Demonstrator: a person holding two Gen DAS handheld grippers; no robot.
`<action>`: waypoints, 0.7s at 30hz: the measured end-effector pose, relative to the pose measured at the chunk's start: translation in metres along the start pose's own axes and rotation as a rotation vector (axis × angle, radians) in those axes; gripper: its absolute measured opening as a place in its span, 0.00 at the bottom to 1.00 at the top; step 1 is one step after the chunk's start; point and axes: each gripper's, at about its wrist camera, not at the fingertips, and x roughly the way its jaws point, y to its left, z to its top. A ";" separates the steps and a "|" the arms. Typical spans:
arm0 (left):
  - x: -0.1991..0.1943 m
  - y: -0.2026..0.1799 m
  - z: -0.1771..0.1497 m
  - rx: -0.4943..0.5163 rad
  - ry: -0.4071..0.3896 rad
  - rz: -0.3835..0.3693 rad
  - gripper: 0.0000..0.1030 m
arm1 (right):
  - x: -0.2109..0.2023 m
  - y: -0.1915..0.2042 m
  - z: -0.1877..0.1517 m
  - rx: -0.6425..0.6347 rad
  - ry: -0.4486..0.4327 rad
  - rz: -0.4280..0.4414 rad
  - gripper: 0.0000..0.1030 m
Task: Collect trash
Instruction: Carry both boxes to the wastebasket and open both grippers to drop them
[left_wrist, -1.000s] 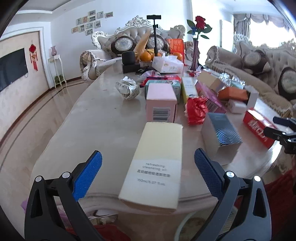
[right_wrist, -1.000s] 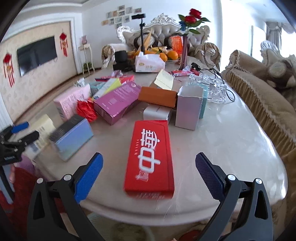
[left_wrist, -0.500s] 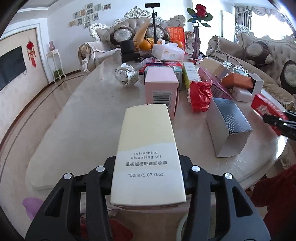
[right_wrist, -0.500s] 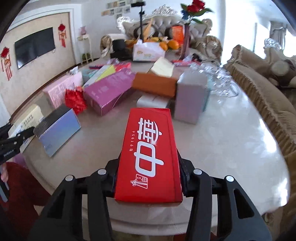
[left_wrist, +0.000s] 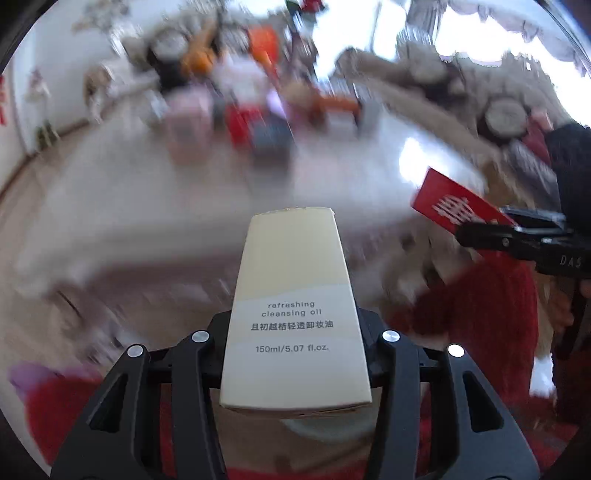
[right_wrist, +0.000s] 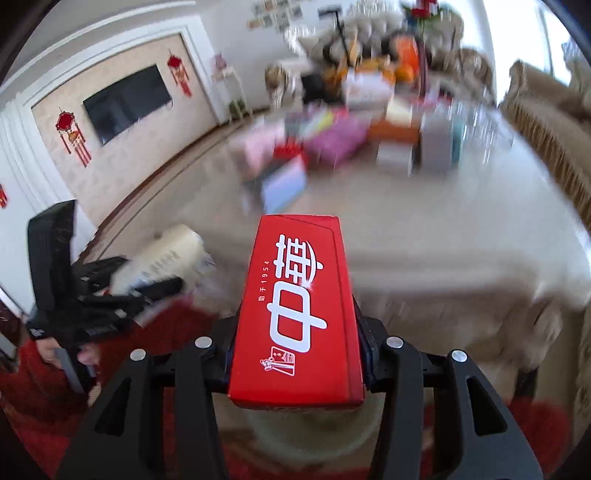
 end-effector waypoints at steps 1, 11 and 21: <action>0.015 -0.003 -0.009 -0.005 0.051 -0.004 0.45 | 0.010 -0.001 -0.006 0.017 0.032 0.002 0.45; 0.148 0.002 -0.056 -0.049 0.495 -0.083 0.47 | 0.122 -0.018 -0.063 0.069 0.384 -0.098 0.46; 0.145 0.025 -0.063 -0.156 0.438 -0.119 0.90 | 0.133 -0.027 -0.069 0.088 0.409 -0.158 0.68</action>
